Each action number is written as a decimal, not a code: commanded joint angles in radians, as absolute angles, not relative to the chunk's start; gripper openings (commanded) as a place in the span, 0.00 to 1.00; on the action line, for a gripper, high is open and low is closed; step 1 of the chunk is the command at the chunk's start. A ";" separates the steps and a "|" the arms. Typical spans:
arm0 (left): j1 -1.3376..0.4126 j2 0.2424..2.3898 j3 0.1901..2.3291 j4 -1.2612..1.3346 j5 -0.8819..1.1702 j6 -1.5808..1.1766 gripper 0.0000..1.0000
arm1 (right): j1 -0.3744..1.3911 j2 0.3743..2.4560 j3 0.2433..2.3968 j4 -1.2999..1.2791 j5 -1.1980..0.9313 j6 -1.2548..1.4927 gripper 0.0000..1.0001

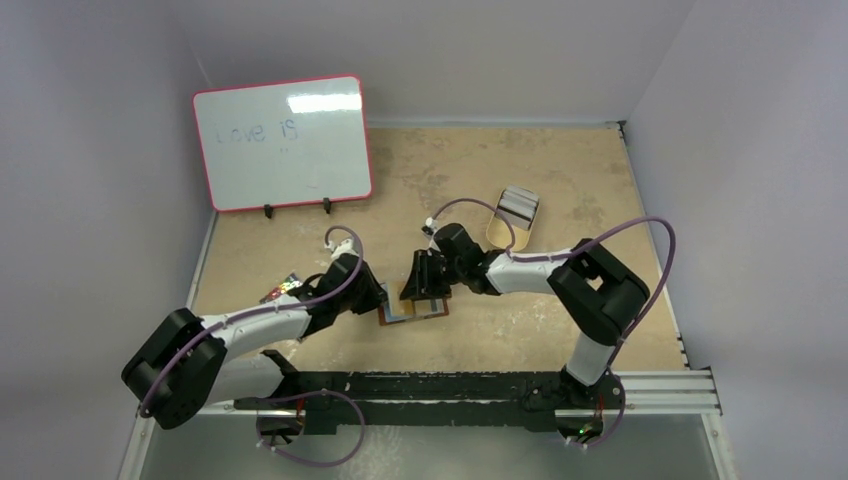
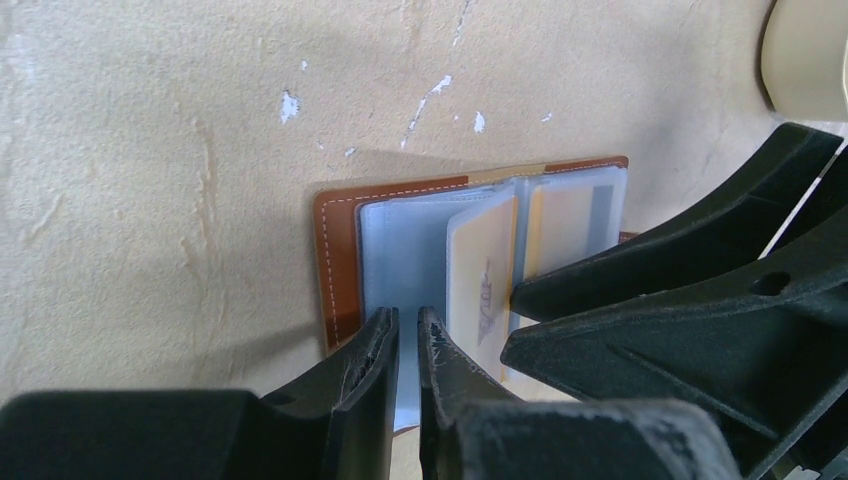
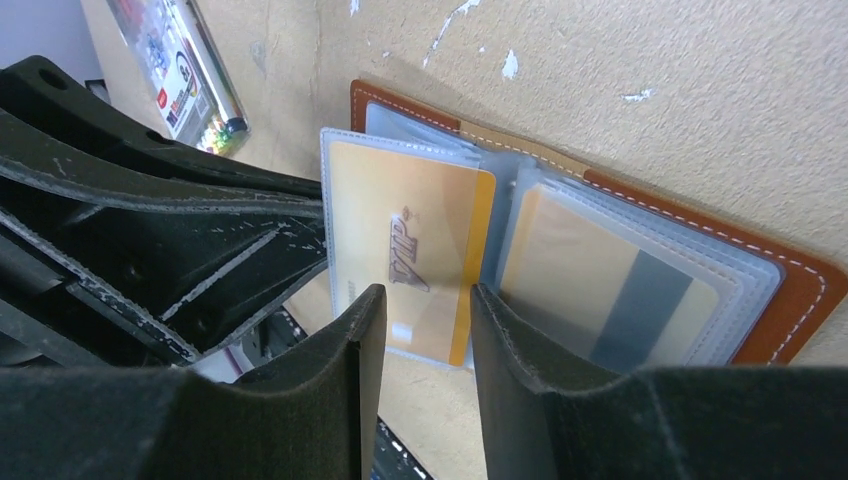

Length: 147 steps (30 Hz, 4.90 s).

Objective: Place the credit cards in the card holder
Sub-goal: Insert the credit card into the card holder, then pick up the credit card from the storage box.

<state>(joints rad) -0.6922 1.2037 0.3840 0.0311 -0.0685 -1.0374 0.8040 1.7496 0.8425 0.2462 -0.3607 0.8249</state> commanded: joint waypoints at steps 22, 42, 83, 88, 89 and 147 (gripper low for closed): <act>-0.688 0.947 0.562 -0.331 -0.313 -0.951 0.44 | 0.760 1.571 1.118 -0.140 0.039 0.377 0.39; -0.688 0.838 0.821 -0.596 -0.204 -0.672 0.65 | 0.435 1.654 1.221 -0.226 0.487 -0.267 0.44; -0.690 0.777 0.792 -0.580 -0.234 -0.669 0.65 | 0.420 1.787 1.203 -0.057 0.650 -0.473 0.42; -0.689 0.775 0.792 -0.581 -0.233 -0.670 0.65 | 0.418 1.773 1.194 -0.038 0.631 -0.476 0.40; -0.690 0.774 0.792 -0.581 -0.235 -0.671 0.65 | 0.418 1.776 1.193 -0.040 0.631 -0.477 0.39; -0.690 0.745 0.785 -0.579 -0.236 -0.670 0.66 | 0.385 1.837 1.327 -0.267 0.545 -0.311 0.13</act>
